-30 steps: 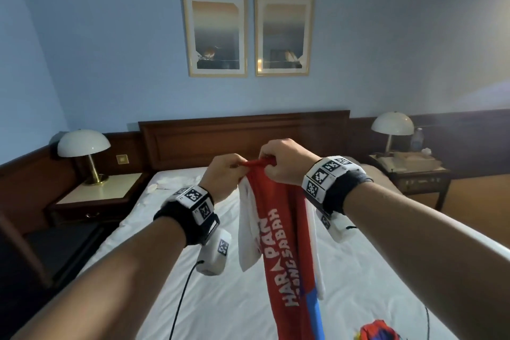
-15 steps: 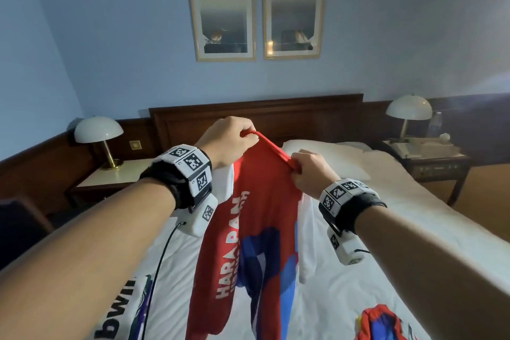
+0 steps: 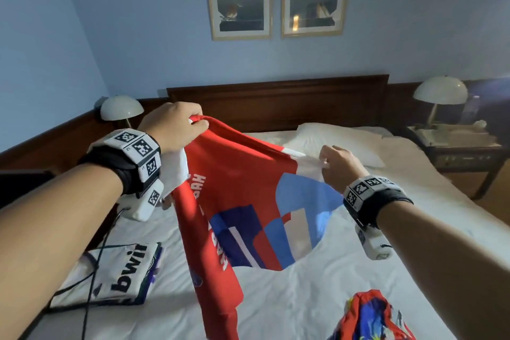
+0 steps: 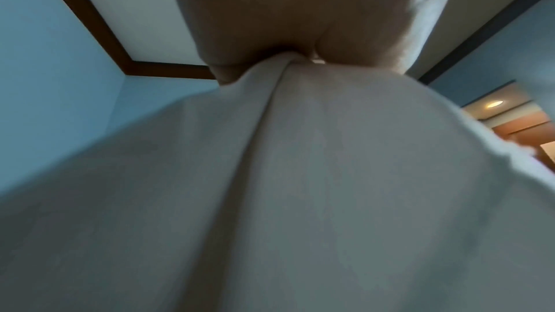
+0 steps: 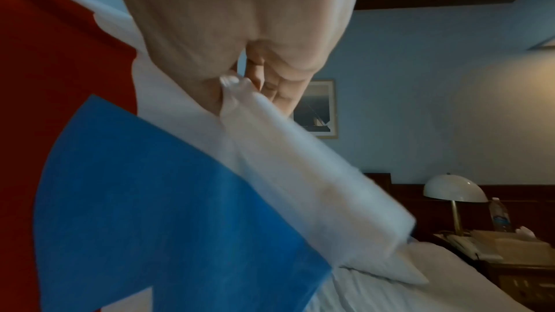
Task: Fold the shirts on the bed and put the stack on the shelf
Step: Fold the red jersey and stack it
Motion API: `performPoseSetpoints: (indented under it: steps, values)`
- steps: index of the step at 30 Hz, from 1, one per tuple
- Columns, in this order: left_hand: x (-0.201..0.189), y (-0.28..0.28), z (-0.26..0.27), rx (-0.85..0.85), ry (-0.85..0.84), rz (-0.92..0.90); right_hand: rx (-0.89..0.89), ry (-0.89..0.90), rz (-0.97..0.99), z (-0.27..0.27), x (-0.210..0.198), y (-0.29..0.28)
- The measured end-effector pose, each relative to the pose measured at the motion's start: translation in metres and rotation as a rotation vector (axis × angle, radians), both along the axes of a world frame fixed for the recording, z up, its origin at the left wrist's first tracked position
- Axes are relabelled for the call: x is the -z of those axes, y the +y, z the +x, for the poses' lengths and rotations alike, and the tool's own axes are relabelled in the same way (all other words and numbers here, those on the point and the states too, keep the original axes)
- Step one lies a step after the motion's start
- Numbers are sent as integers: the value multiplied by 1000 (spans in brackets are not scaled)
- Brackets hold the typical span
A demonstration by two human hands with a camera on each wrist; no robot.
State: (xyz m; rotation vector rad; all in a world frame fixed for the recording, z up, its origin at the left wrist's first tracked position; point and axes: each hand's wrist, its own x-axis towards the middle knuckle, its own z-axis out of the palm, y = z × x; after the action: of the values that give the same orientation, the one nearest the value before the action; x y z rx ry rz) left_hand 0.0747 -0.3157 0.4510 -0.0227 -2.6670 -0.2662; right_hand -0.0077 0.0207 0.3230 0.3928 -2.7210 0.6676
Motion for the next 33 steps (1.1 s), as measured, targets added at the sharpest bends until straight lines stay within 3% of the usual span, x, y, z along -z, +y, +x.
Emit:
performPoseSetpoints:
  steps: [3, 8, 14, 21, 33]
  values:
    - [7, 1, 10, -1, -72, -4, -41, -41, 88, -5, 0, 17]
    - [20, -6, 26, 155, -238, 135, -99, -93, 192, -8, -2, 30]
    - [33, -26, 42, 112, -185, 202, -166, -118, 209, -3, -8, 18]
    - [40, -66, 47, 41, -44, 286, -77, -119, 191, 6, -14, -13]
    - [47, -184, 30, 32, 13, 361, 30, -128, 368, 28, -9, -109]
